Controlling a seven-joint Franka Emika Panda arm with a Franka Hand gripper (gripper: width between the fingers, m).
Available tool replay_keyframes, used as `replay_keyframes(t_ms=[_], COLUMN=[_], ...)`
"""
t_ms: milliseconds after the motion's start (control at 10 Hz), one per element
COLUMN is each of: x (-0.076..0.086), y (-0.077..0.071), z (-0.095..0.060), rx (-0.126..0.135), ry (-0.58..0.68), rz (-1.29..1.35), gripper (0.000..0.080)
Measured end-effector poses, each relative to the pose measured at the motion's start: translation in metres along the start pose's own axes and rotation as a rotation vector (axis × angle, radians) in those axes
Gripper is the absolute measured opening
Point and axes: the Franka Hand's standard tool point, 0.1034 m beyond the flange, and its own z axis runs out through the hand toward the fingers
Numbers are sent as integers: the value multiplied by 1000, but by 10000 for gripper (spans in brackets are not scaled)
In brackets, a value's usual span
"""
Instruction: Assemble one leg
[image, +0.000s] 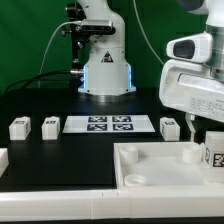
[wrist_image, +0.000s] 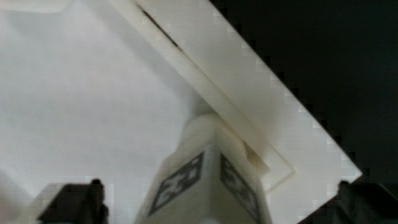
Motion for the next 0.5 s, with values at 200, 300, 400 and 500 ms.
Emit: replay_keyframes(t_ms=[200,300,400,500], x=[0,2,3,3], y=[1,3,4,5], z=[1,1,1,1], rx=[1,1,-1,-2], ry=[2,1,2,3], rz=[-226,-339,-436,-534], gripper=[649,649,649,649])
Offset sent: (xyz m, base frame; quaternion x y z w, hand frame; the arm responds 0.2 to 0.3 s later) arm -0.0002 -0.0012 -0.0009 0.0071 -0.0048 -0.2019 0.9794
